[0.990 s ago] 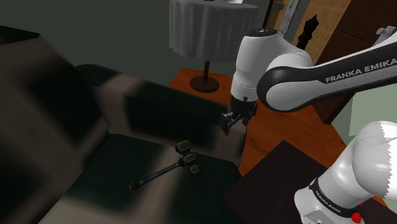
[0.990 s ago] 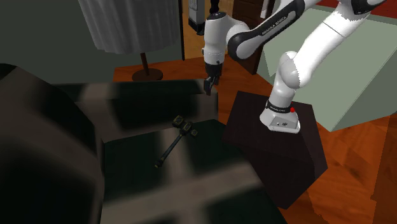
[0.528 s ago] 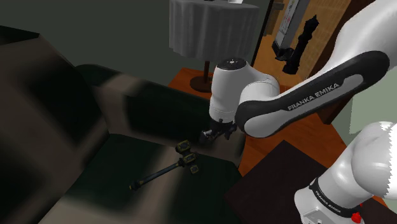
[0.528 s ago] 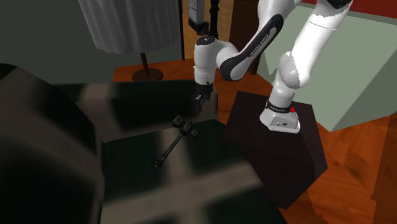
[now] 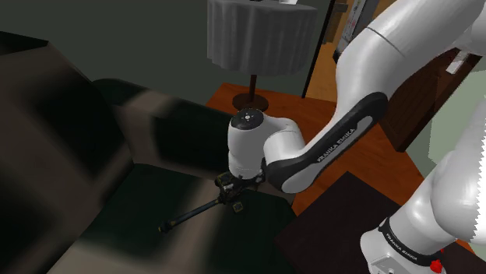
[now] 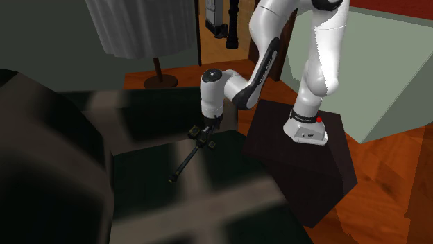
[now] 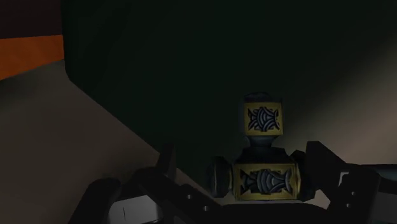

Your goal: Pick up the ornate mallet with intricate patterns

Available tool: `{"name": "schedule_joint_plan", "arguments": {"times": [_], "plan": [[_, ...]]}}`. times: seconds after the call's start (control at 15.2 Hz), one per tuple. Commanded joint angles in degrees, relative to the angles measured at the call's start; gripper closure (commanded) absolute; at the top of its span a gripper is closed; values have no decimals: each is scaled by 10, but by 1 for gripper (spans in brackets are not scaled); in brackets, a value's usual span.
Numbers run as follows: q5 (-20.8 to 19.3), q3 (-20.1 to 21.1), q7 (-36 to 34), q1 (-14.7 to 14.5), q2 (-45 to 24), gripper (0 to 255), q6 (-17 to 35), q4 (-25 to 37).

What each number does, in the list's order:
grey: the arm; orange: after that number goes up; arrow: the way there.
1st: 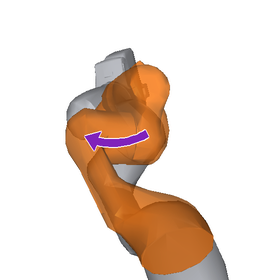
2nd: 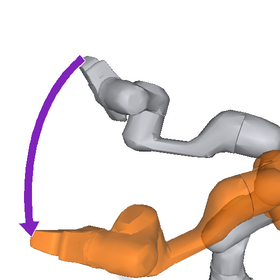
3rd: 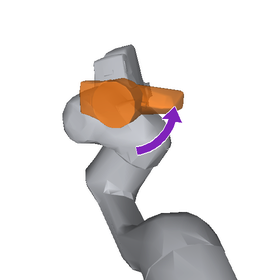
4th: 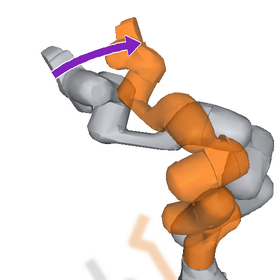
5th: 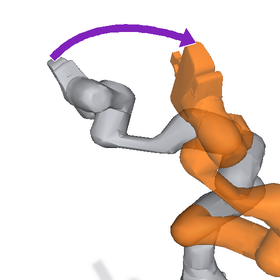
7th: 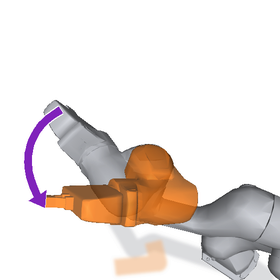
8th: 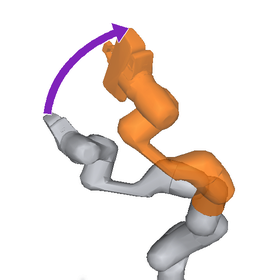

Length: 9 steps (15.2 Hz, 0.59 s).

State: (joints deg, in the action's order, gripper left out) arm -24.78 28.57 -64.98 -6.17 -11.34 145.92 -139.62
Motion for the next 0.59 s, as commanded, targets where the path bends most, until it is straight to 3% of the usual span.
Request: {"name": "schedule_joint_plan", "arguments": {"times": [0.0, 0.53], "plan": [[-52, -15, -54, -23, -48, 0, 9, 25], [-123, -58, -113, -57, -116, 0, 43, 47]]}}
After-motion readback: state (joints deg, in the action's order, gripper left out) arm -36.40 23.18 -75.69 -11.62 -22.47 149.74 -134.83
